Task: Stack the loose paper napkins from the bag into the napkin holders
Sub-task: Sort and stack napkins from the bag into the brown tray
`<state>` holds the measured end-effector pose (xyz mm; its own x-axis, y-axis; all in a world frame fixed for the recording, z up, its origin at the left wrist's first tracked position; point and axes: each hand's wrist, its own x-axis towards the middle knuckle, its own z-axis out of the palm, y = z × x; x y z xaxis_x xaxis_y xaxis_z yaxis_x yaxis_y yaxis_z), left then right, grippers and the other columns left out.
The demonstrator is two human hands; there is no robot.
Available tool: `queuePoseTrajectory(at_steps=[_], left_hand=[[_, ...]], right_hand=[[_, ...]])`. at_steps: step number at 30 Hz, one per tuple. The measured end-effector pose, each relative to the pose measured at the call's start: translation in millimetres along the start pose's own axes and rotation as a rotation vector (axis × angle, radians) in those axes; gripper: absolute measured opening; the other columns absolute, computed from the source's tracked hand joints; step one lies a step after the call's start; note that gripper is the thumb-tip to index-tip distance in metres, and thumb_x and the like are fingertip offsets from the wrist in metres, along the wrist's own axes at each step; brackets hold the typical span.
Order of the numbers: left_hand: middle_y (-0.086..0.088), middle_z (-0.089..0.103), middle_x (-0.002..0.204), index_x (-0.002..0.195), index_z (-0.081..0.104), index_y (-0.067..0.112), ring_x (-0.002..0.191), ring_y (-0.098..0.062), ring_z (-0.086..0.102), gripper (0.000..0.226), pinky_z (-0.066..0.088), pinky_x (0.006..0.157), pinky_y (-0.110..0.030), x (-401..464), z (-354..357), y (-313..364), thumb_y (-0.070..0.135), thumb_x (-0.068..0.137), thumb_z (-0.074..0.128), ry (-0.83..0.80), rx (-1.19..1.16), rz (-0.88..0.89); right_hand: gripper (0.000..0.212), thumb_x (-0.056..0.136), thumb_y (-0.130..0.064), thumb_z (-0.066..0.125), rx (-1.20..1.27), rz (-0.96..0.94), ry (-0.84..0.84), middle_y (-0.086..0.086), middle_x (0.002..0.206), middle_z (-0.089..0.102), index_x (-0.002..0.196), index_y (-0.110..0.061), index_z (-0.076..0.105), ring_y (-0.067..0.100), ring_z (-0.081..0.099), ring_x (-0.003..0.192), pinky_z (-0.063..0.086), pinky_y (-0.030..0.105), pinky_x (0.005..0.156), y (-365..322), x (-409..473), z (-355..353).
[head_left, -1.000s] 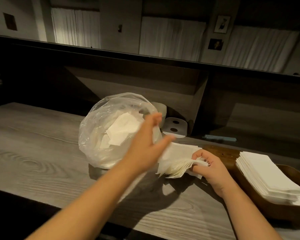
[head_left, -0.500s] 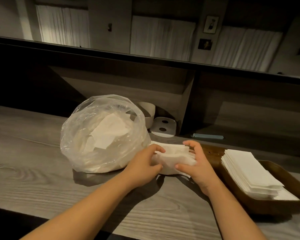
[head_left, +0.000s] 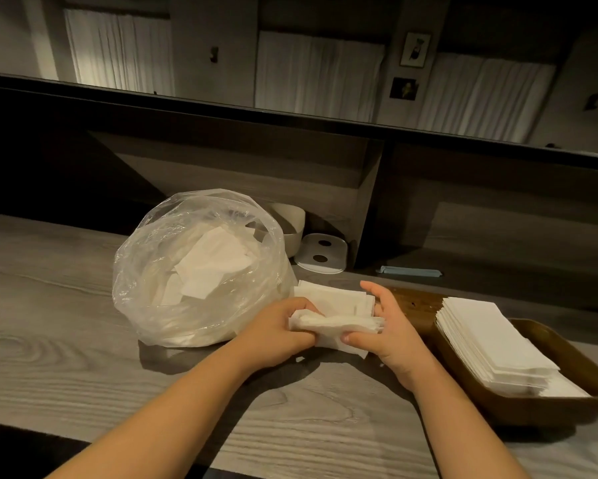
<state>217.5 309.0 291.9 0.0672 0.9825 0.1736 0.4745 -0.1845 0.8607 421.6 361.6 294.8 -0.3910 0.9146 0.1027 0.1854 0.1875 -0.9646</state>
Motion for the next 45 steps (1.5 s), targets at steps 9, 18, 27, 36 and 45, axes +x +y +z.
queuePoseTrajectory(at_steps=[9, 18, 27, 36, 45], left_hand=[[0.009, 0.070, 0.088, 0.096, 0.069, 0.024, 0.078, 0.002, 0.064, 0.018, 0.048, 0.064, -0.011, 5, 2, -2, 0.016, 0.081, 0.077, 0.097, -0.044, 0.022], [0.013, 0.068, 0.101, 0.105, 0.066, 0.028, 0.093, -0.004, 0.064, 0.033, 0.054, 0.079, -0.023, 7, -2, -8, 0.033, 0.077, 0.082, 0.191, -0.015, 0.002], [0.010, 0.067, 0.116, 0.120, 0.062, 0.028, 0.107, -0.008, 0.063, 0.023, 0.054, 0.088, -0.024, 1, -8, -2, 0.029, 0.097, 0.059, 0.177, -0.232, 0.008], [0.000, 0.065, 0.099, 0.101, 0.063, 0.019, 0.094, -0.014, 0.062, 0.010, 0.059, 0.078, -0.037, -6, -10, 16, 0.020, 0.099, 0.054, 0.654, -0.351, 0.089], [-0.005, 0.065, 0.115, 0.117, 0.058, 0.019, 0.101, -0.025, 0.069, 0.023, 0.060, 0.066, -0.027, 0, 18, 33, 0.005, 0.098, 0.053, 0.206, -0.824, -0.219]], right_hand=[[0.055, 0.078, -0.002, 0.077, -0.036, 0.009, 0.048, -0.003, 0.116, 0.057, 0.118, -0.033, 0.053, 0.020, 0.061, 0.103, 0.059, 0.025, 0.071, -1, 0, 2], [0.029, 0.083, -0.004, 0.072, 0.013, 0.025, 0.074, 0.006, 0.106, 0.066, 0.106, -0.016, 0.060, 0.022, 0.065, 0.099, 0.060, 0.035, 0.076, -3, -2, -2], [0.029, 0.086, 0.001, 0.062, 0.296, 0.067, 0.126, 0.009, 0.110, 0.062, 0.109, -0.016, 0.059, 0.025, 0.063, 0.103, 0.057, 0.031, 0.072, -9, -5, 1], [0.023, 0.091, 0.001, 0.060, 0.537, 0.252, 0.200, 0.008, 0.106, 0.066, 0.105, -0.016, 0.059, 0.025, 0.063, 0.098, 0.055, 0.037, 0.079, -14, -3, 1], [0.025, 0.090, -0.001, 0.061, 0.465, 0.270, 0.215, 0.009, 0.111, 0.065, 0.103, -0.022, 0.057, 0.028, 0.063, 0.104, 0.056, 0.043, 0.084, -18, -1, 9]])
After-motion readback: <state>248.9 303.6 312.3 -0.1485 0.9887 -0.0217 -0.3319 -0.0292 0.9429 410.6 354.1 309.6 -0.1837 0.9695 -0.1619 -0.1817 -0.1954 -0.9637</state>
